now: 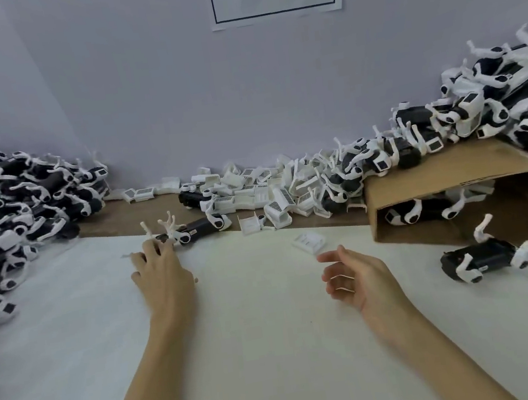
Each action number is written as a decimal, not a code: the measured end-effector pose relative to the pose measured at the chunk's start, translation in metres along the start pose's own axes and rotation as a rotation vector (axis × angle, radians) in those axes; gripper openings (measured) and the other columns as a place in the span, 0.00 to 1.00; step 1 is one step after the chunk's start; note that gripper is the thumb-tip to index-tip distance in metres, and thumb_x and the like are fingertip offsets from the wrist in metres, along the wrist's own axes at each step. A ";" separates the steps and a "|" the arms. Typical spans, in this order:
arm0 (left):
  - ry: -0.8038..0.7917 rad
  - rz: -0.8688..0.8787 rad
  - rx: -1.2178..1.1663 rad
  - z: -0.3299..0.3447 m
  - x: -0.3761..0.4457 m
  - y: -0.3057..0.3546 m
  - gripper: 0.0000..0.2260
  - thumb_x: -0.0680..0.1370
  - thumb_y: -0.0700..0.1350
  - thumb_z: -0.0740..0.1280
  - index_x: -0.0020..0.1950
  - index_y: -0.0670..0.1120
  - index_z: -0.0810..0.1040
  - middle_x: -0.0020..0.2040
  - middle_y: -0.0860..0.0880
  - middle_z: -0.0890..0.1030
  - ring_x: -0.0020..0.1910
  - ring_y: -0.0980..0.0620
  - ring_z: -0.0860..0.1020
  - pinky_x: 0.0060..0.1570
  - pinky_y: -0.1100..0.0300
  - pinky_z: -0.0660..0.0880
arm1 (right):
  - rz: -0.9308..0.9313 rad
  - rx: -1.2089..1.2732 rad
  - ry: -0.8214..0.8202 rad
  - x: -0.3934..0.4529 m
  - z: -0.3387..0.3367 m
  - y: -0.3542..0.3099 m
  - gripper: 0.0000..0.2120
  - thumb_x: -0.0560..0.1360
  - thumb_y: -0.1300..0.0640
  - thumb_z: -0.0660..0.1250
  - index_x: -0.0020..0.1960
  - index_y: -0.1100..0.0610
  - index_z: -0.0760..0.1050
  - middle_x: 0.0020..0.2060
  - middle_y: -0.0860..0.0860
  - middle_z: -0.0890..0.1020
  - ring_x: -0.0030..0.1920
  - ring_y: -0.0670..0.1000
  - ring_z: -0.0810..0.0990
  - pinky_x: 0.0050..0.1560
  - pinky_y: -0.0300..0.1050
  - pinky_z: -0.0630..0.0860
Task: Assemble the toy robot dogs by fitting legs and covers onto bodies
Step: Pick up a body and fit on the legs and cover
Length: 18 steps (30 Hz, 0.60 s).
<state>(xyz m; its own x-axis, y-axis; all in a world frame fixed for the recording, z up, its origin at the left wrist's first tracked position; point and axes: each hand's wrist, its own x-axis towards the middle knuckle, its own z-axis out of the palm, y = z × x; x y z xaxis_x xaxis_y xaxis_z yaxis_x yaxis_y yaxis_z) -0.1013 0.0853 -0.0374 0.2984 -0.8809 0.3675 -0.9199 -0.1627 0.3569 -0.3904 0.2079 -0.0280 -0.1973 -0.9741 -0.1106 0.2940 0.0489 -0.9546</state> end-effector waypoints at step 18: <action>0.265 0.750 -0.776 -0.015 -0.069 0.089 0.12 0.79 0.32 0.74 0.57 0.46 0.88 0.53 0.53 0.78 0.54 0.48 0.76 0.52 0.63 0.74 | -0.094 0.117 -0.040 0.000 -0.001 -0.006 0.25 0.75 0.47 0.73 0.70 0.52 0.76 0.58 0.57 0.86 0.57 0.56 0.86 0.47 0.48 0.84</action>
<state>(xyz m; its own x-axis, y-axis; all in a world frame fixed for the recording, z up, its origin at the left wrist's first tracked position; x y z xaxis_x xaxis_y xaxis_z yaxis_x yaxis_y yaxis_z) -0.1998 0.1382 -0.0182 -0.1364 -0.5019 0.8541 -0.5086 0.7754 0.3744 -0.3934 0.2082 -0.0225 -0.1928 -0.9812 -0.0086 0.3834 -0.0672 -0.9211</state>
